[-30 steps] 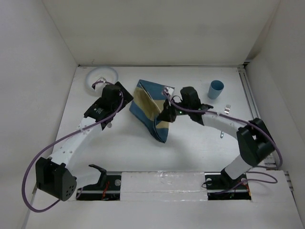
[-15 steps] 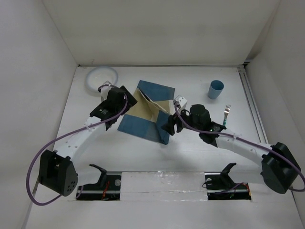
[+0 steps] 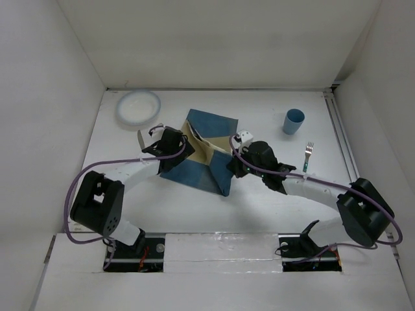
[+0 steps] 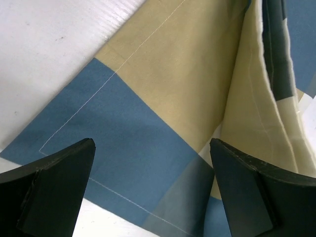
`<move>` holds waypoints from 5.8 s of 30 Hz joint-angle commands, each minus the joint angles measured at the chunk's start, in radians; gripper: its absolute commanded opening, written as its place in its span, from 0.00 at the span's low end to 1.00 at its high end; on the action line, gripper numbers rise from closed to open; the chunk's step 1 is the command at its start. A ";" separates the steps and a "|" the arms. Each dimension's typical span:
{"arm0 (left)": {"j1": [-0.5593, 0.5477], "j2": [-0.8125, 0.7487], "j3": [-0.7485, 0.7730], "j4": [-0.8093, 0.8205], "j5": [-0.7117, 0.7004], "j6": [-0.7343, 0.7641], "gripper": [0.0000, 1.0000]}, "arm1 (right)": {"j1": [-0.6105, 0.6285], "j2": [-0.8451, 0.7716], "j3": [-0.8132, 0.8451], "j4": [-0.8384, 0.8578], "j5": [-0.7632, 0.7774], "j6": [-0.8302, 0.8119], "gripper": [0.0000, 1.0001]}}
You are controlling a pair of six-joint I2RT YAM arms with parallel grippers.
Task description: Set the dinner table for one person
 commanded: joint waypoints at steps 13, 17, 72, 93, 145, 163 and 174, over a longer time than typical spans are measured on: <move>-0.002 0.145 0.001 0.094 0.027 -0.056 1.00 | -0.125 0.024 0.050 -0.033 0.031 0.122 0.30; -0.002 0.163 0.001 0.094 0.027 -0.056 1.00 | -0.113 -0.026 0.052 -0.008 0.025 0.105 1.00; -0.002 0.093 -0.045 0.070 0.018 -0.142 1.00 | 0.058 -0.874 -0.379 -0.190 0.747 0.593 1.00; 0.011 0.775 1.063 -0.470 0.001 0.196 1.00 | -0.232 0.462 0.553 -0.680 0.484 0.519 1.00; 0.082 0.644 0.608 -0.229 0.105 0.076 1.00 | -0.366 0.710 0.846 -0.702 0.191 0.199 0.97; 0.102 0.691 0.756 -0.271 0.095 0.076 1.00 | -0.396 0.833 1.003 -0.760 0.158 0.179 0.97; 0.102 0.682 0.816 -0.280 0.085 0.085 1.00 | -0.357 0.789 0.957 -0.739 0.155 0.188 0.97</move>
